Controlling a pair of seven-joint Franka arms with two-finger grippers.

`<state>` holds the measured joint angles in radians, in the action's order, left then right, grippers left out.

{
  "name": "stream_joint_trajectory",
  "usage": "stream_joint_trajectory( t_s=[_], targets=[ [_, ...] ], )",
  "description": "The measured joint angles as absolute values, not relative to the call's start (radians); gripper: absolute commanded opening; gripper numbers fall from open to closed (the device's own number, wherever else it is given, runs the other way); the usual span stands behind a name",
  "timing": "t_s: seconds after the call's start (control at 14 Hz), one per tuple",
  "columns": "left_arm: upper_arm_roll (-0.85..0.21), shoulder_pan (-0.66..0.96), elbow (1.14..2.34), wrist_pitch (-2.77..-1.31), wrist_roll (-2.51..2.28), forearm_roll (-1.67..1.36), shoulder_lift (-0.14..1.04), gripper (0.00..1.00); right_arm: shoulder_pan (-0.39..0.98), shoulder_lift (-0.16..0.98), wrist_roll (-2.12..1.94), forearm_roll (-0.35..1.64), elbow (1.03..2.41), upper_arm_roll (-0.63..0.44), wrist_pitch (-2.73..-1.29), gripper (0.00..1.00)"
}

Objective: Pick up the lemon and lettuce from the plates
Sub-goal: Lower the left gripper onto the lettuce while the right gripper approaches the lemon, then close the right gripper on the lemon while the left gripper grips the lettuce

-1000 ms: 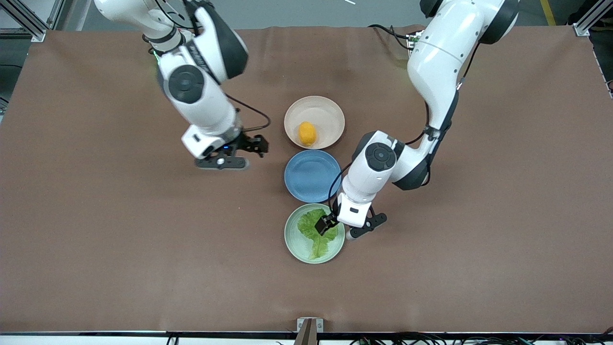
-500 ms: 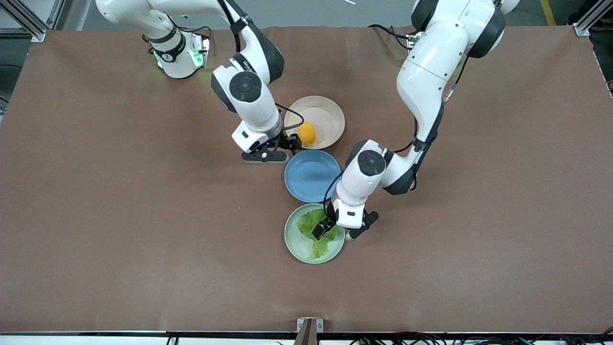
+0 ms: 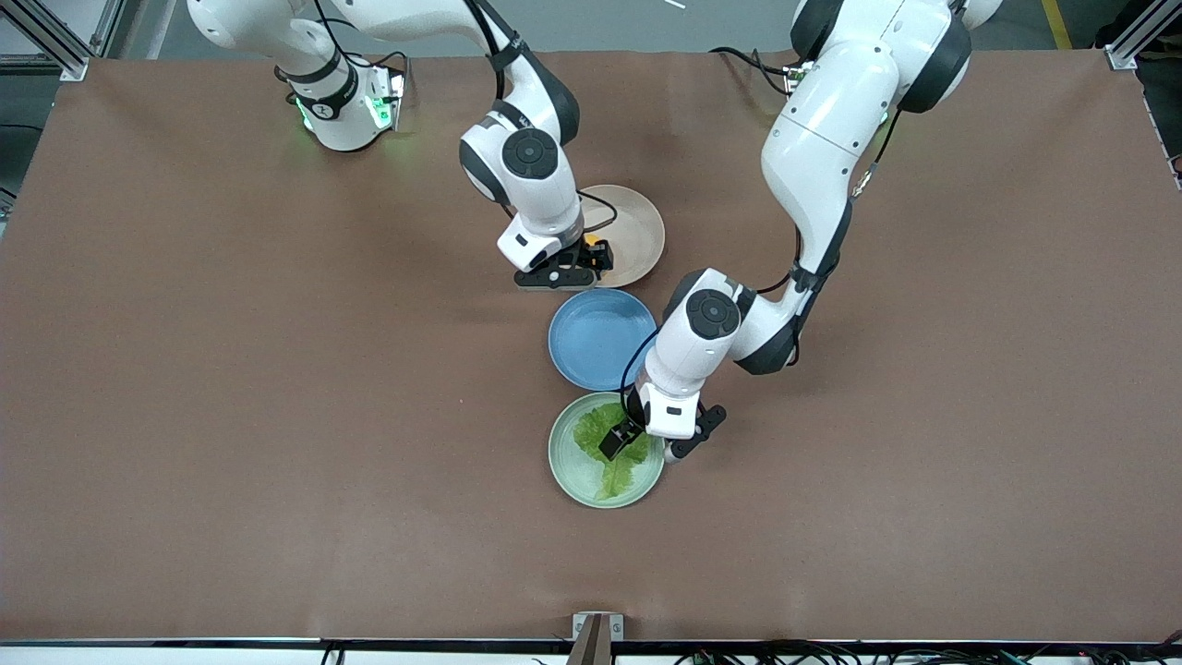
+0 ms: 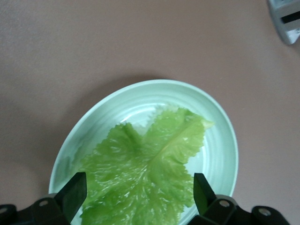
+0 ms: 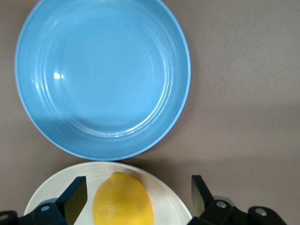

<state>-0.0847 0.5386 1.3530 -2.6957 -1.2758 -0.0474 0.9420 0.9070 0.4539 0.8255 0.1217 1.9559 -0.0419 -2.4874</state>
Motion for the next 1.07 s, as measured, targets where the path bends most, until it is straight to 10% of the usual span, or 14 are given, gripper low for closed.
stream_joint_trajectory(
  t_s=[1.07],
  targets=[
    [-0.074,0.539,1.348,-2.695,-1.276,-0.047,0.954,1.00,1.017,0.499,0.949,0.121,1.956,-0.047,-2.492,0.98]
  ],
)
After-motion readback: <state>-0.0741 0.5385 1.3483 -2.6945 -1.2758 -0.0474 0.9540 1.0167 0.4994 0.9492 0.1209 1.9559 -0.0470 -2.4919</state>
